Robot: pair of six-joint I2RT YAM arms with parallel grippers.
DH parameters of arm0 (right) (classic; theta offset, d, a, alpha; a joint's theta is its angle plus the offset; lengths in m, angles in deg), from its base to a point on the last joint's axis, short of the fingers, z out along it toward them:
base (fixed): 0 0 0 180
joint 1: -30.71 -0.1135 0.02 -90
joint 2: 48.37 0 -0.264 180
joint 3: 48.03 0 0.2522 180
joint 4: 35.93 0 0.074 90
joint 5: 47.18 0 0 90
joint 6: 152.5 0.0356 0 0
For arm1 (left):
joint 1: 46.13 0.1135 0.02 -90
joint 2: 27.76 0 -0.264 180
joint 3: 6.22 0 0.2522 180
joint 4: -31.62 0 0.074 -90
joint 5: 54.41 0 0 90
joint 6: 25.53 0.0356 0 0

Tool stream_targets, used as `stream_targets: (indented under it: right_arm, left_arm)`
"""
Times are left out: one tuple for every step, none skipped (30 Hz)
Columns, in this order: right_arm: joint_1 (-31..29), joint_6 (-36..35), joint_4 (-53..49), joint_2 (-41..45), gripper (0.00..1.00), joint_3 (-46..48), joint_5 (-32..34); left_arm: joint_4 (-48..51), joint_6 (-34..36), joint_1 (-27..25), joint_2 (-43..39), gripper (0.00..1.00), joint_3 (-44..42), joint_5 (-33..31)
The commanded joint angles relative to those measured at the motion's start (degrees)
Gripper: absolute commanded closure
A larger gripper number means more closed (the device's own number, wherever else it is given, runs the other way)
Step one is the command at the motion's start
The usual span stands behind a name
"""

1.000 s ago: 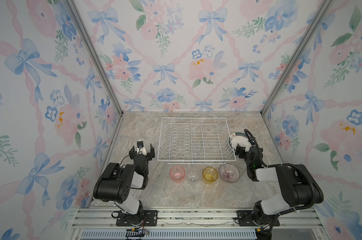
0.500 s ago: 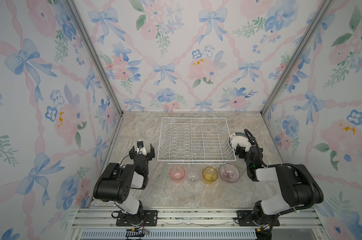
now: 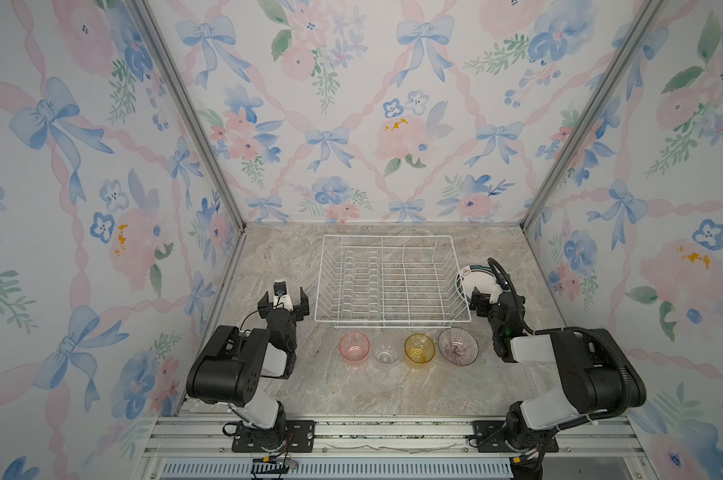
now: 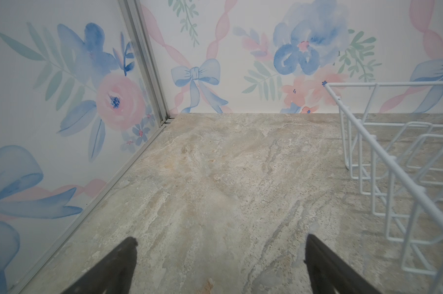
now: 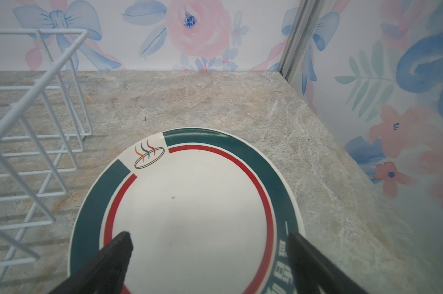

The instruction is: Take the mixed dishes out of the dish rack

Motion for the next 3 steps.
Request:
stream_targets:
  right_arm:
    - [-0.32,-0.18,1.43,-0.46,0.03,-0.98,0.76]
    - [-0.32,-0.18,1.43,-0.46,0.03,-1.00,0.79]
    - [-0.36,-0.18,1.43,-0.46,0.03,-0.98,0.79]
  left_arm:
    - [0.32,0.26,-0.13,0.04,0.02,0.51,0.74]
    - [0.28,0.25,-0.07,-0.06,0.02,0.43,0.74]
    - [0.26,0.25,-0.07,-0.07,0.02,0.44,0.67]
